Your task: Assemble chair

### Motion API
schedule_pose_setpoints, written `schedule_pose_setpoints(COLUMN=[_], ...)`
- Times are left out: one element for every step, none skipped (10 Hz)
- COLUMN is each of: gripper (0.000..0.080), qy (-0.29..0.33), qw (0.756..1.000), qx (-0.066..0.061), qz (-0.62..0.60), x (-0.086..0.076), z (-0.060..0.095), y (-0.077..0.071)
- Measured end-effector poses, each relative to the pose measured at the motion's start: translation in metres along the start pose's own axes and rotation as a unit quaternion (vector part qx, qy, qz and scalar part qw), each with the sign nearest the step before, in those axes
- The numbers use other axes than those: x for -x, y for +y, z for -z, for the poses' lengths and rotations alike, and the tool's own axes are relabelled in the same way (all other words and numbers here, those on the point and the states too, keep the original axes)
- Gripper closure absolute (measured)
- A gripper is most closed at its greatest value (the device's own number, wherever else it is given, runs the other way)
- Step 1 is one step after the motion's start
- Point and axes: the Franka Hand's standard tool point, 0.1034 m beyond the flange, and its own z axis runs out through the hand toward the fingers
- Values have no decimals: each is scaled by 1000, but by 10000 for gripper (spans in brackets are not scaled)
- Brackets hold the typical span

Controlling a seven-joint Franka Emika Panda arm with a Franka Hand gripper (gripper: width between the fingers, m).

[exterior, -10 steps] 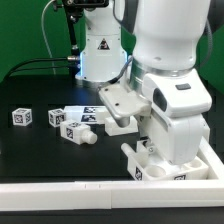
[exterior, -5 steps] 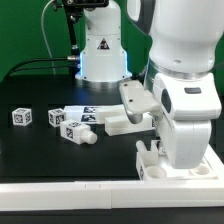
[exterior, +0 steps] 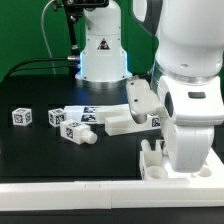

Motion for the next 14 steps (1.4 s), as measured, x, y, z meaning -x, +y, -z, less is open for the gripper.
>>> schedule_pose_setpoints(gripper=[760,639,639,501,365,365,199,160,160,153,153,151,151,151], qy=[0,-1,0,-1,-3,-6,-10,-13,-13,-16,-17,-16,-16,-17], qw=[1000,1000,1000,1000,999,999,993,982,968,945,938,934,921,905], qx=[0,-1,-1,1,6,0,-8,-12,-9,-13,-14,-13,-12,-12], qz=[0,0,-1,-10,-35,-51,-122,-190,-249,-328,-347,-356,-389,-426], x=[0,1,1,2,4,8,9,9,3,-4,-6,-1,-2,-2], z=[0,-1,-1,1,11,22,31,38,39,35,33,34,34,33], y=[0,0,0,0,-4,-11,-17,-21,-25,-30,-30,-26,-25,-26])
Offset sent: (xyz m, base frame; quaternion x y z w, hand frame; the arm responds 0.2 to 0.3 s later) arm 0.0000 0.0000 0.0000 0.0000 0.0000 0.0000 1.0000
